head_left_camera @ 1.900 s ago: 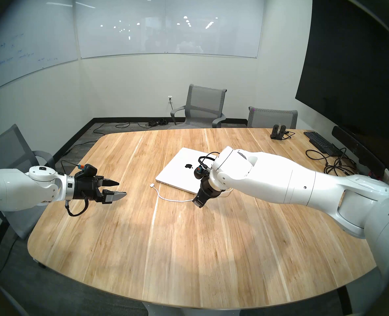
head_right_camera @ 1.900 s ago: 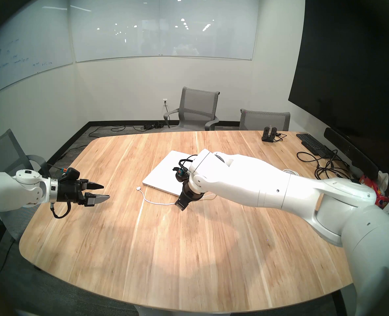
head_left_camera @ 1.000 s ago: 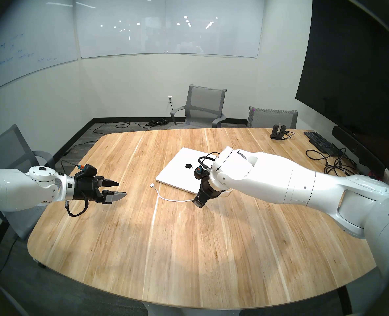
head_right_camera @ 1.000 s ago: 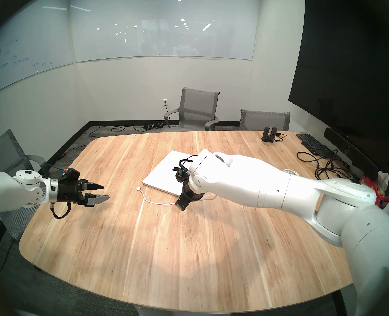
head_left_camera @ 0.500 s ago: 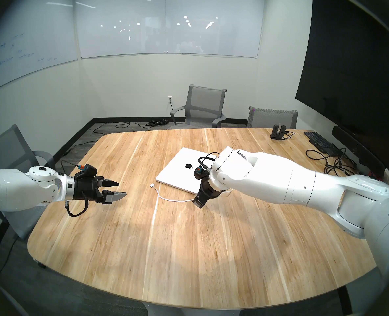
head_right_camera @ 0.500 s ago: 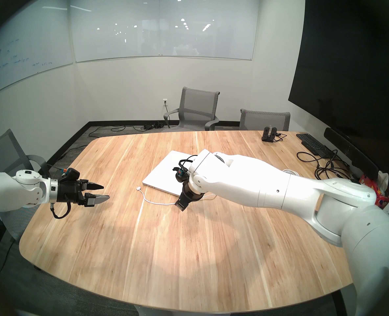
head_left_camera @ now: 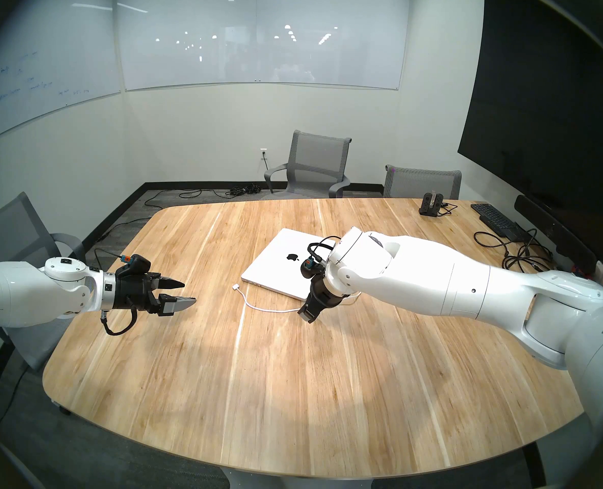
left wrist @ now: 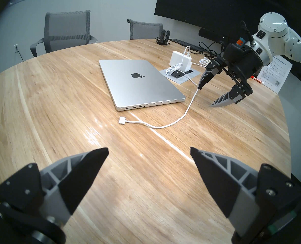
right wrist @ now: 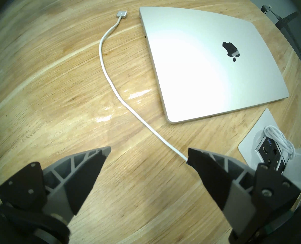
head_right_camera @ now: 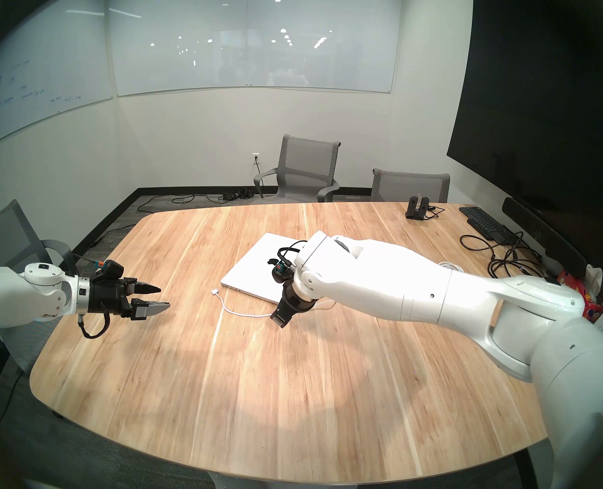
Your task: Plug the charging cable into the port of a MacBook
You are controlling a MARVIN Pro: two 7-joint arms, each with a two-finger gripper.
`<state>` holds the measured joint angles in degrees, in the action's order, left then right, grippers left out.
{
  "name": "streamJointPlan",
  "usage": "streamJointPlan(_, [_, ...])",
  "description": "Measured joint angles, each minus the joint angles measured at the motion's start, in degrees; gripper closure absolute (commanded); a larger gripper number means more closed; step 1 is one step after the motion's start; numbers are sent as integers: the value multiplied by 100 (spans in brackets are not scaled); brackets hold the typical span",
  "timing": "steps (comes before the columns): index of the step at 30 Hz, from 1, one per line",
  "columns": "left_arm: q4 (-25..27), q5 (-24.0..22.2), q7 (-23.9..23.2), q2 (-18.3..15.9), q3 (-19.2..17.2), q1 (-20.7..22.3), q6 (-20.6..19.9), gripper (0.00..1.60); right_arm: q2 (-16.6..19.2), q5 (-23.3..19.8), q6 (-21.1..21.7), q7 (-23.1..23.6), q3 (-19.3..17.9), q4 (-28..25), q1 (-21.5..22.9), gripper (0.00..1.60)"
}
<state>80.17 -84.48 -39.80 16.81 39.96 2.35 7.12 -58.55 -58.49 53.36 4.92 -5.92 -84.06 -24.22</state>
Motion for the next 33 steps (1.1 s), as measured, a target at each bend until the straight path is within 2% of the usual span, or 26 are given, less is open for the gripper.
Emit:
streamJointPlan(14, [0,0,0,0,2,0,1,0,187,491,-272,937,413,-92,269,0])
streamJointPlan(25, [0,0,0,0,3,0,1,0,115,911,-610,1600,700,105,523,0])
streamJointPlan(33, [0,0,0,0,4,0,1,0,32,1085,-939,1998,727,241,626,0])
